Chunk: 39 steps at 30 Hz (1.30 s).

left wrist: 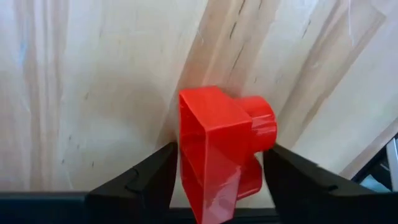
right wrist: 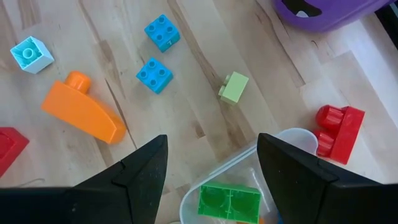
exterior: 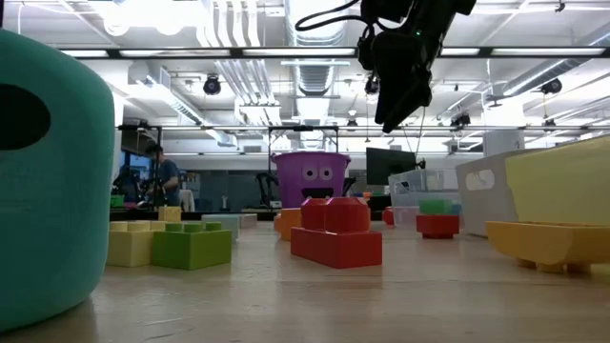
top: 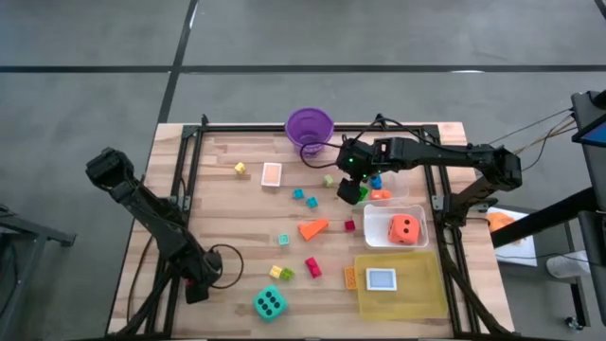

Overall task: Pick & Place Toys
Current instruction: Put the red game piece into the transparent bin

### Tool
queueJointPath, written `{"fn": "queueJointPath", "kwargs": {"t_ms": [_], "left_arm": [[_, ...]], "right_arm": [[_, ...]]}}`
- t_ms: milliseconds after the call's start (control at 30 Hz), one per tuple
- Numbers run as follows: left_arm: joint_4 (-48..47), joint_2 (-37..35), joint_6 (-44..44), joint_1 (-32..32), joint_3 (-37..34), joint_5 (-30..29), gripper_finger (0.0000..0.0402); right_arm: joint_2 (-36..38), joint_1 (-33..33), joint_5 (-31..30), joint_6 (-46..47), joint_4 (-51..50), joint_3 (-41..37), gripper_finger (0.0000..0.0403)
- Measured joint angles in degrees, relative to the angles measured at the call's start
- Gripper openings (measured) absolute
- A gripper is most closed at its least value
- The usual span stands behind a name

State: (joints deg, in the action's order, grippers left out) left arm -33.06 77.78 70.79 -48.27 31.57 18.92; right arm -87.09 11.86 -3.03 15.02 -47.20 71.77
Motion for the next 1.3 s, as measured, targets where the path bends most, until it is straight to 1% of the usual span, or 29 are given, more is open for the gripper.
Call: {"fn": "queueJointPath", "kwargs": {"t_ms": [67, 267, 367, 500, 767, 867, 967, 1067, 1167, 1233, 1300], "left_arm": [[0.0, 0.0, -0.1, 0.0, 0.0, -0.3, 0.0185], [1.9, -0.3, -0.5, 0.0, 0.4, -0.3, 0.0056], [4.1, -0.2, -0.4, 0.0, 0.4, -0.5, 0.0011], [5.5, -0.2, -0.1, 0.0, 0.2, -1.4, 0.0003], [7.1, -0.4, 0.4, 0.0, 0.4, -1.9, 0.0001], [6.9, -1.5, 1.1, 0.3, 1.0, -3.9, 0.0], [7.3, -4.0, 3.1, 0.6, 1.8, -6.5, 0.0], [7.2, -7.1, 5.8, 0.8, 2.3, -11.5, 0.0], [7.5, -11.0, 8.2, 1.2, 3.3, -18.7, 0.0], [7.7, -13.6, 10.1, 1.5, 3.9, -25.2, 0.0], [10.2, -16.1, 11.0, 2.4, 4.3, -32.6, 0.0]], "right_arm": [[0.0, 0.0, 0.0, 0.3, 0.0, 0.0, 0.0244], [0.0, 0.0, 0.0, 0.9, 0.0, 0.0, 0.0244], [0.0, 0.0, 0.0, 1.1, 0.0, 0.0, 0.0244], [0.0, 0.0, 0.0, 1.2, 0.0, 0.0, 0.0244], [0.0, -0.6, 0.0, 1.5, 0.0, 0.0, 0.0244], [0.0, -1.1, 0.0, 2.1, 0.1, 0.0, 0.0244], [0.0, -2.1, 0.0, 3.5, 0.1, 0.0, 0.0244], [0.0, -4.0, 0.1, 3.9, 0.0, 0.0, 0.0244], [0.0, -6.7, 1.4, 4.2, 0.1, 0.2, 0.0244], [0.0, -9.2, 2.0, 4.2, 1.7, 0.7, 0.0244], [0.0, -12.3, 2.0, 4.7, 5.0, 1.5, 0.0244]]}}
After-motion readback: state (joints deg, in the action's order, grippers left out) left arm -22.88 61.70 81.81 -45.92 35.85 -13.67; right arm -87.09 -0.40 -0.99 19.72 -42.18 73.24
